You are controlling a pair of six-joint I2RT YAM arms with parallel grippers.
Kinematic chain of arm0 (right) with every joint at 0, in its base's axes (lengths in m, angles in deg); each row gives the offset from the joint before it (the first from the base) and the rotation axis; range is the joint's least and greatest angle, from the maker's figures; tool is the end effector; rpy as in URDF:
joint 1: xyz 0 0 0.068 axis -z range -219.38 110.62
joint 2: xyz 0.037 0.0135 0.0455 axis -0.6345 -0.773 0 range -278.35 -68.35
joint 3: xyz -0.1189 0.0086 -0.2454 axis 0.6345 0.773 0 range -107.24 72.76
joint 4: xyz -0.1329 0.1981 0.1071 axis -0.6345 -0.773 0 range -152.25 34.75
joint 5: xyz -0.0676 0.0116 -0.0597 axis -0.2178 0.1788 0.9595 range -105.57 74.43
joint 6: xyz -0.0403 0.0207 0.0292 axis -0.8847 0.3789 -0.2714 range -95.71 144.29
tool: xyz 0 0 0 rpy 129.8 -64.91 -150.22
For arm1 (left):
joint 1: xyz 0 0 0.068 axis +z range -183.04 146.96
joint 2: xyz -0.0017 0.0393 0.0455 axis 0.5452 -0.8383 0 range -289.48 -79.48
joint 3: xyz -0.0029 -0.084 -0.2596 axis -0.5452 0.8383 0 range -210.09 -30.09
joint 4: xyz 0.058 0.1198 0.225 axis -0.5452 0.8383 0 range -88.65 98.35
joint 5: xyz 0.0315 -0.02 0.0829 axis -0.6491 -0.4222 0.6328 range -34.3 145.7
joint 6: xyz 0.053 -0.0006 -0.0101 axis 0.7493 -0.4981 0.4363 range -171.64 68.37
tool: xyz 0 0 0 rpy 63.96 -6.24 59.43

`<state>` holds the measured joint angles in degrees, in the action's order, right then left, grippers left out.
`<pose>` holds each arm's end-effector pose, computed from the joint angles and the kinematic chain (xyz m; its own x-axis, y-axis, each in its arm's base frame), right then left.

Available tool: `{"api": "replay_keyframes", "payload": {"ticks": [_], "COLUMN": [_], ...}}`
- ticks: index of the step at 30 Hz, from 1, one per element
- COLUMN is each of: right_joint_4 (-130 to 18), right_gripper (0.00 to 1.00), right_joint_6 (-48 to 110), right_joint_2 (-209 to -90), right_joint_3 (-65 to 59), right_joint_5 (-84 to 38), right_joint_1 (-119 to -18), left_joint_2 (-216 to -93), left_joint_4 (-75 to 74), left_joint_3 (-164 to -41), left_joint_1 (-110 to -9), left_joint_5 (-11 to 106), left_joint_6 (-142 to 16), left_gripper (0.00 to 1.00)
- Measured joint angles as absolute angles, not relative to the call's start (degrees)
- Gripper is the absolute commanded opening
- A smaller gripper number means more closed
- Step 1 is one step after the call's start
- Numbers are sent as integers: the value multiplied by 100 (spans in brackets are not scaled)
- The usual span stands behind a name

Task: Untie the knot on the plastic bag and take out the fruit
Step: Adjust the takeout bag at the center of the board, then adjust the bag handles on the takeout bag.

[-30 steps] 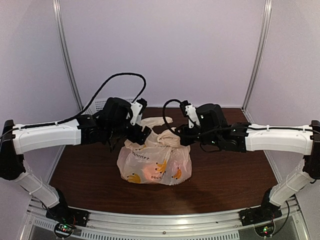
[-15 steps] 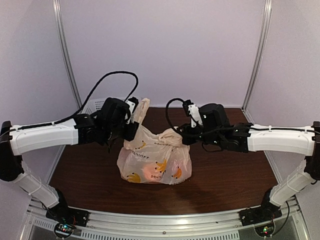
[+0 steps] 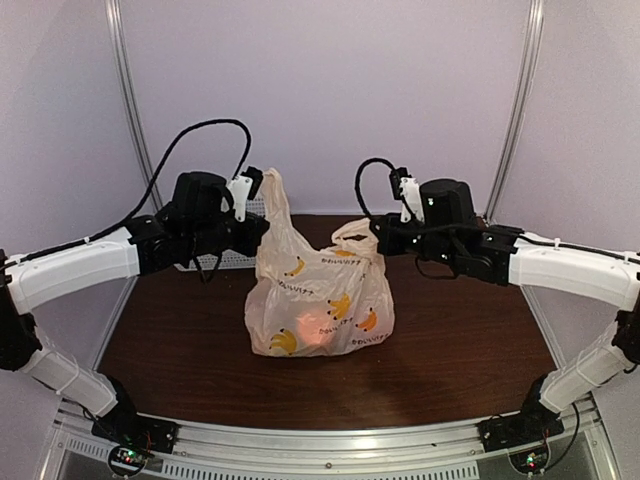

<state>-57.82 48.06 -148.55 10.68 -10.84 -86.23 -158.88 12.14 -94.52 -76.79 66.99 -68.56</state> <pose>0.2272 0.2380 0.3158 -0.4928 0.0615 -0.8679 -0.5197 0.7792 0.3504 0.2371 -0.2174 0.3203 -0.4607 0.0457 -0.8864 0.4355 0.8818 -0.1808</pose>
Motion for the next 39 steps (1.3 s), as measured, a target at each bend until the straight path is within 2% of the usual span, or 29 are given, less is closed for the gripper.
{"api": "replay_keyframes", "payload": {"ticks": [11, 21, 26, 30, 32, 35, 39], "right_joint_4": [-5916, -5675, -5671, -5774, -5948, -6200, -6405], "right_gripper": [0, 1, 28, 62, 76, 86, 85], "right_joint_6": [4517, 4904, 4992, 4917, 4823, 4664, 4421], "right_joint_2": [-14831, -14777, -14775, -14770, -14751, -14639, -14246], "right_joint_3": [86, 1214, 1330, 1310, 1245, 1074, 987], "right_joint_5": [-1101, -1106, -1103, -1053, -1027, -1042, -1062], "right_joint_1": [-8221, -7799, -7738, -7718, -7712, -7707, -7784], "left_joint_2": [-15698, -15516, -15505, -15435, -15376, -15295, -15252], "left_joint_4": [545, -323, -467, -508, -539, -602, -624], "left_joint_3": [-9963, -8886, -8547, -8470, -8470, -8470, -8470], "left_joint_1": [-7497, -7464, -7464, -7460, -7460, -7460, -7460], "left_joint_5": [5405, 4255, 4098, 4043, 4024, 4000, 3997], "left_joint_6": [-6563, -6553, -6579, -6594, -6594, -6596, -6614], "left_gripper": [0, 0, 0, 0, 0, 0, 0]}}
